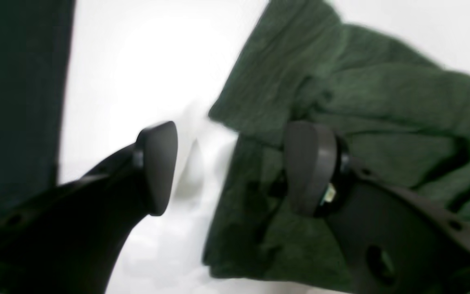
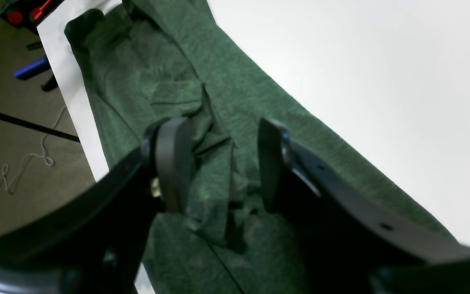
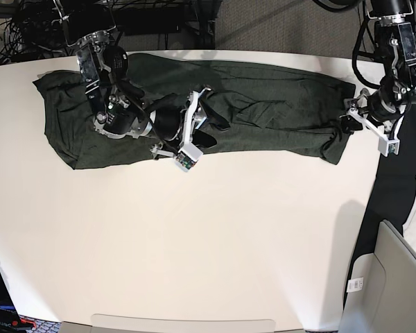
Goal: Fold the T-shirt properly
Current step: 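Grasp the strip ends with both grippers, left gripper regrasping its end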
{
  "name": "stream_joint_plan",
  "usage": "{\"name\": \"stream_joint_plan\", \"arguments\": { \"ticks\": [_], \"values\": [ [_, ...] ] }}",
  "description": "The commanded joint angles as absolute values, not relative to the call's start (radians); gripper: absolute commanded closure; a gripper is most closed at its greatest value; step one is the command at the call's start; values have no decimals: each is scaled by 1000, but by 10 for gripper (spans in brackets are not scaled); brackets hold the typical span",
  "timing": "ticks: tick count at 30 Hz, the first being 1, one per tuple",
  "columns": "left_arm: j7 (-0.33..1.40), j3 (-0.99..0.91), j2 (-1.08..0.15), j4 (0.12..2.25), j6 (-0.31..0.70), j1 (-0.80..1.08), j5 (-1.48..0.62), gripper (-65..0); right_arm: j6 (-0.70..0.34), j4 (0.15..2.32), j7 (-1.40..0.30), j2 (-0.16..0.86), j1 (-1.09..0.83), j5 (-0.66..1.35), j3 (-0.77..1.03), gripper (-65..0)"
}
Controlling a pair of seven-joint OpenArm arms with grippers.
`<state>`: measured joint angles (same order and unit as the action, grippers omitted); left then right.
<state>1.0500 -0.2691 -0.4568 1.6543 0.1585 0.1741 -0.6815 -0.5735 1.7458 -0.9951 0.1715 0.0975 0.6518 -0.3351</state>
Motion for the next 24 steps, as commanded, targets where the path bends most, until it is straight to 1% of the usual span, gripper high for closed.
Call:
{"name": "stream_joint_plan", "arguments": {
  "ticks": [1,3,5,8,10,14,24],
  "values": [
    [1044,-280,-473,1656,162,156,-691,-407,-581,1768,-969,174,113,668,-332,-248],
    [1044,-280,-484,1646,162,150,-693,-410,-581,1768,-969,174,113,668,-332,-248],
    [1047,-277,-486,1630,173,150,-716,-431,-581,1768,-969,176,113,668,-334,-248],
    [1101,-288,-495,1590,248,125,-759,-481,-581,1774,-969,176,107,668,-334,-247],
    [1121,-320,-503,1563,285,102,-779,-496,-581,1785,-969,176,101,668,-334,-247],
    [1129,-343,-507,1511,297,96,-803,-495,-581,1796,-969,177,97,668,-334,-247],
    [1125,-338,-501,1506,300,99,-805,-497,-581,1796,-969,177,97,668,-334,-247]
  ]
}}
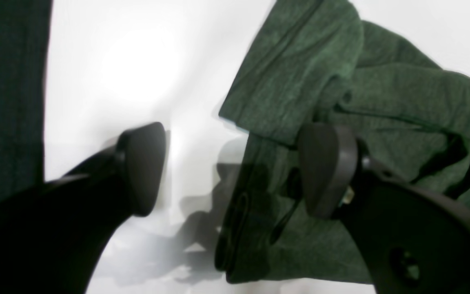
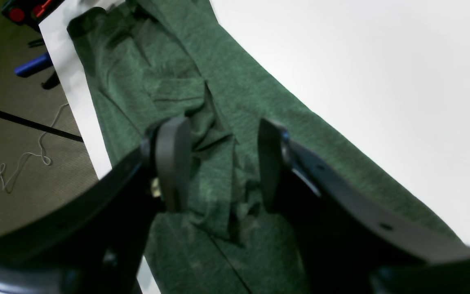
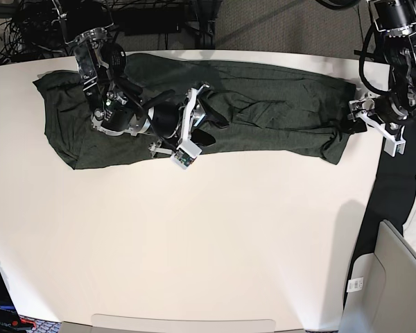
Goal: Fold the T-shirt properly
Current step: 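Grasp the strip ends with both grippers, left gripper regrasping its end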
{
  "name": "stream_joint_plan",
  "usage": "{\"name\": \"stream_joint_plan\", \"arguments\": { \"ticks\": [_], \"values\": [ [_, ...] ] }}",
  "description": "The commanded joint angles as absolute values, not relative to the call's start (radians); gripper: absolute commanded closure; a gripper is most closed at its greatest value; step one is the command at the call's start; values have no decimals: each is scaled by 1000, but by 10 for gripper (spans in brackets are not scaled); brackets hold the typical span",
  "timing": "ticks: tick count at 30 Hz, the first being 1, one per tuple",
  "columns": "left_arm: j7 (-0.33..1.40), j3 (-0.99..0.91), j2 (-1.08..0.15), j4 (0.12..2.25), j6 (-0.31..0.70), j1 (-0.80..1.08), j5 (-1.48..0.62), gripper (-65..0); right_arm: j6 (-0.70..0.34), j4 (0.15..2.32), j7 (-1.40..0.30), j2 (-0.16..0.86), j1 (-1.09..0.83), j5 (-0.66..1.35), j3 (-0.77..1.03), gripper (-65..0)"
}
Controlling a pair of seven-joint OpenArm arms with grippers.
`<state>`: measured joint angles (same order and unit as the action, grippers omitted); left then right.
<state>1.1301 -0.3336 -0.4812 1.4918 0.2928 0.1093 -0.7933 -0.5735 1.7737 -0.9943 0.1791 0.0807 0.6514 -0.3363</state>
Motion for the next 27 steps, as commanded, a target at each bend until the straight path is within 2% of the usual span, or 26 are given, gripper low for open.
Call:
{"name": "stream_joint_plan", "arguments": {
  "ticks": [1,10,21,27],
  "values": [
    [1124,-338,-501,1506,300,99,-805,-497,-581,1796,-969,177,97,668,-334,-247],
    [1130,-337,-469,1504,300,102,-805,-497,-581,1796,-970,177,93,668,-334,-247],
    [1129,-245,-449,1506,302,102,-811,-495,-581,1810,-970,177,85,668,-334,-247],
    [1130,-217,-450,1511,302,131,-911,-494,-581,1810,-969,189,84,668,-334,-247]
  ]
}}
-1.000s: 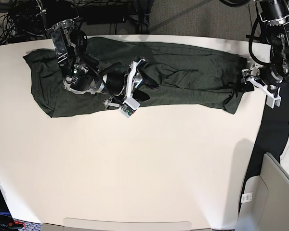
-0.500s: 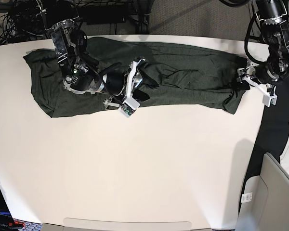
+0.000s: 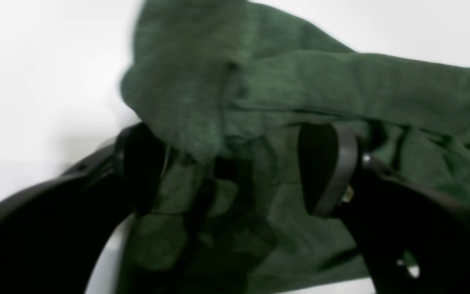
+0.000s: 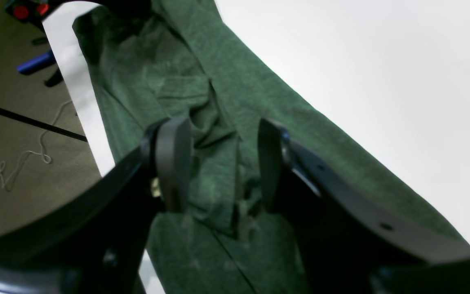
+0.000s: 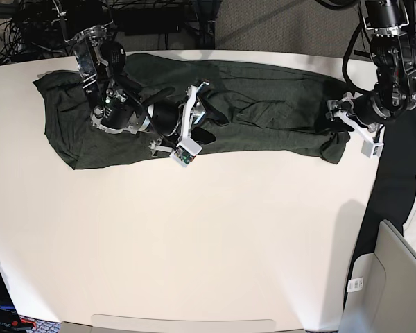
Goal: Fold the T-shirt properly
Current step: 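Grasp the strip ends with both grippers, left gripper regrasping its end, then fold the left gripper's end of the strip toward the right gripper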
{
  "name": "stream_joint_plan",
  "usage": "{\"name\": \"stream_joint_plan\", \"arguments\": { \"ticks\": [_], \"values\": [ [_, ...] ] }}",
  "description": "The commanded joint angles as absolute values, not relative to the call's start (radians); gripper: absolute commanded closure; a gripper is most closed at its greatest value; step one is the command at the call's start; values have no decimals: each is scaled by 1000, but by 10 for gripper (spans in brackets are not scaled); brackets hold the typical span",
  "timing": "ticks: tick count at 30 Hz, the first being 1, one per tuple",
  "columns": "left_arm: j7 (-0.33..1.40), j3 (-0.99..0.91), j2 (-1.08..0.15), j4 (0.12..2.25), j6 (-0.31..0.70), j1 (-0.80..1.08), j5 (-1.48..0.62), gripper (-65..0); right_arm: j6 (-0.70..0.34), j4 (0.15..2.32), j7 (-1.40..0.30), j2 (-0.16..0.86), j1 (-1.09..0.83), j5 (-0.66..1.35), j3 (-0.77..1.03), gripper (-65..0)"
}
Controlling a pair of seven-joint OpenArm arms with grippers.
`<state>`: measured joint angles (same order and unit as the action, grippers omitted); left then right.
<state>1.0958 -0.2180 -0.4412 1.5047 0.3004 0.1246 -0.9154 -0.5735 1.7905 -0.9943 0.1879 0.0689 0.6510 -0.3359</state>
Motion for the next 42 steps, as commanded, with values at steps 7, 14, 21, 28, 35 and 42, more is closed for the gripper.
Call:
{"name": "stream_joint_plan", "arguments": {
  "ticks": [7,14,21,28,35,42],
  "values": [
    [1130,-153,-456,1511,302,145,-918,-434,-581,1810,-969,191,82,668,-334,-247],
    [1125,-151,-453,1511,302,145,-918,-423,-581,1810,-969,191,81,668,-334,-247],
    [1096,-108,-429,1511,302,143,-917,-323,-581,1830,-969,202,73,668,-332,-247],
    [1027,-53,-427,1511,302,142,-918,-114,-581,1868,-967,223,38,668,-295,-247],
    [1027,-131,-427,1569,302,145,-917,-27,-582,1914,-967,260,-15,670,-176,-247],
    [1036,-183,-426,1788,300,199,-918,-27,-582,1919,-967,295,-30,670,-128,-247]
  ]
}}
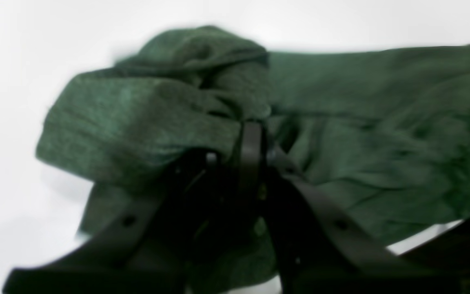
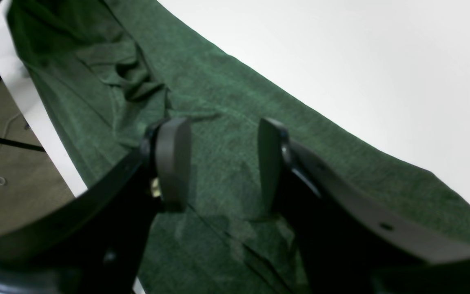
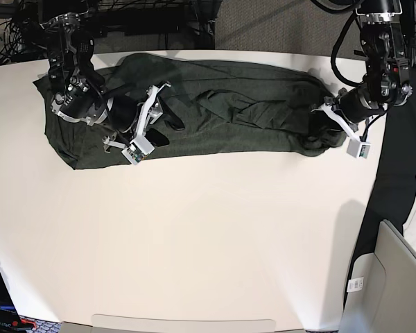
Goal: Fold the T-shirt properly
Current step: 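Fold the left gripper's end of the strip toward the right gripper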
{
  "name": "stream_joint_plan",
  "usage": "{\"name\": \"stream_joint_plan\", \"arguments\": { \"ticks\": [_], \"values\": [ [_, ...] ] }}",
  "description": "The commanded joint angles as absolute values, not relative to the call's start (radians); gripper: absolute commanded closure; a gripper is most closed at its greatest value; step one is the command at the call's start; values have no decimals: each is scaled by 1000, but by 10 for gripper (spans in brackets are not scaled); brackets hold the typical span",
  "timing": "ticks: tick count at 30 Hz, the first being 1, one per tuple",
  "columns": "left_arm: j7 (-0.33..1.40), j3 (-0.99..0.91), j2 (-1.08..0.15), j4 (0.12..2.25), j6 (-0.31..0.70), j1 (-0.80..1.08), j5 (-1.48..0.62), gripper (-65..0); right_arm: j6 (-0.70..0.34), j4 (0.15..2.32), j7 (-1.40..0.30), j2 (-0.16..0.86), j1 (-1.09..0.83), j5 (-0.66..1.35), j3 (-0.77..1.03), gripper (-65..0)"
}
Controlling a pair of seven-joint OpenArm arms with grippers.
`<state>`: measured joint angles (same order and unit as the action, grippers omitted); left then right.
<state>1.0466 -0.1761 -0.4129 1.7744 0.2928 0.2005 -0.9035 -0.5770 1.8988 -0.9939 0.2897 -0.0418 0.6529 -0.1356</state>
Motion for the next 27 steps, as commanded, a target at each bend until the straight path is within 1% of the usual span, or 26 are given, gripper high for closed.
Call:
{"name": "stream_joint_plan", "arguments": {
  "ticks": [1,4,8,12,17,24,27],
  "values": [
    [1036,-182,-424,1821,300,213,-918,-27,-582,1919,-967,295,-30,670,-124,-247],
    [1036,-179,-378,1896,298,231,-918,-28,-582,1919,-967,297,-44,670,-91,-247],
    [1038,-176,-300,1943,298,246,-921,-28,-582,1919,-970,297,-56,670,-33,-247],
    [1038,-165,-226,1943,300,259,-941,-28,-582,1919,-974,300,-61,670,10,-247],
    [1038,-77,-188,1943,300,252,-1004,-28,-582,1919,-970,326,-70,670,28,-247],
    [1038,4,-61,1943,300,234,-1004,-28,-584,1919,-972,326,-73,670,79,-247],
    [1038,36,-31,1939,300,225,-1003,-28,-588,1919,-974,328,-73,670,94,-247]
  ]
}}
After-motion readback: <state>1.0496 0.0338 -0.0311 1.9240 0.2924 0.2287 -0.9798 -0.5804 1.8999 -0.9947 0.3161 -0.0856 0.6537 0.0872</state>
